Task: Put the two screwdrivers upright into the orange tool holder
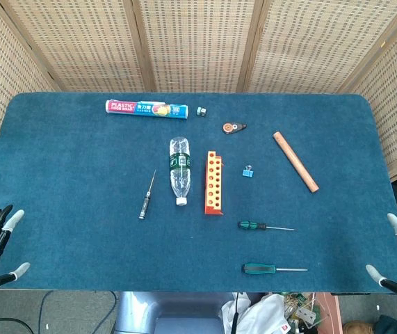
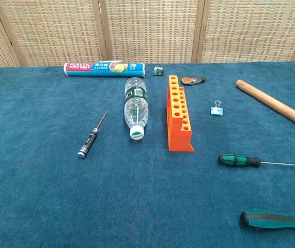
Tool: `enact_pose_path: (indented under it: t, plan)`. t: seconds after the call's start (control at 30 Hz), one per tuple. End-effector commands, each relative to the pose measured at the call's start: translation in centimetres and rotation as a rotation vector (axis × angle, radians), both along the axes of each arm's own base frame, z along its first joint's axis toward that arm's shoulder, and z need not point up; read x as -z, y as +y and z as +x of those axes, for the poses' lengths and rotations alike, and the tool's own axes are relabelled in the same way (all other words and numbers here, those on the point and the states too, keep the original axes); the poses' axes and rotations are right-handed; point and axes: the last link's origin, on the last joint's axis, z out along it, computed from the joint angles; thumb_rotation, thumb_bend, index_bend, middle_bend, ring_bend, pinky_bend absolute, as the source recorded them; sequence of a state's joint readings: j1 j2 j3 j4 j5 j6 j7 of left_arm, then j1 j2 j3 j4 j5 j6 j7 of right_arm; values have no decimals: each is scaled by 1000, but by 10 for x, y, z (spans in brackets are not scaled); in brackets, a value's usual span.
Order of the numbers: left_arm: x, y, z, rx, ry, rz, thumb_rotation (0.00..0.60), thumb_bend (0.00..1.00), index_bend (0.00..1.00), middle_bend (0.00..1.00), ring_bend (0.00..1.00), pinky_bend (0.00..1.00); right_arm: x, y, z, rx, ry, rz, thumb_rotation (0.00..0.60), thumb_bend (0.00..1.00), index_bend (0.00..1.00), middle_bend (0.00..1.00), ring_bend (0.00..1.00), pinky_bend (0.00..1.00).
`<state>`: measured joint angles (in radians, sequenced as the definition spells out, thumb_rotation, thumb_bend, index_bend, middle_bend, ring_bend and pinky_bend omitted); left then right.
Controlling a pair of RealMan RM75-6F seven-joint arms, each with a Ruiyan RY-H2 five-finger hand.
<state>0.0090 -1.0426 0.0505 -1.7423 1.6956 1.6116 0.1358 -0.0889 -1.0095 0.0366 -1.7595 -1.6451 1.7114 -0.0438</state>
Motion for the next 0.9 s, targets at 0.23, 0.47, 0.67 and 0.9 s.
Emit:
enact_pose_path:
  t: [0.23,0.47,0.67,0.9]
  plan:
    - [2,2,-2,-20,6,-25,600,0,0,0,0,0,11,-1,3,-16,10,63,600,0,0,0,0,0]
    - [4,6,-2,-27,12,-22,600,0,0,0,0,0,42,-18,4,-80,-8,280,600,0,12,0,0,0]
    - [8,12,-4,-56,24,-26,600,0,0,0,0,0,71,-73,17,-143,-45,434,600,0,106,0,0,0]
    - [10,17,-6,-74,30,-31,600,0,0,0,0,0,102,-127,42,-127,-62,509,600,0,262,0,0,0]
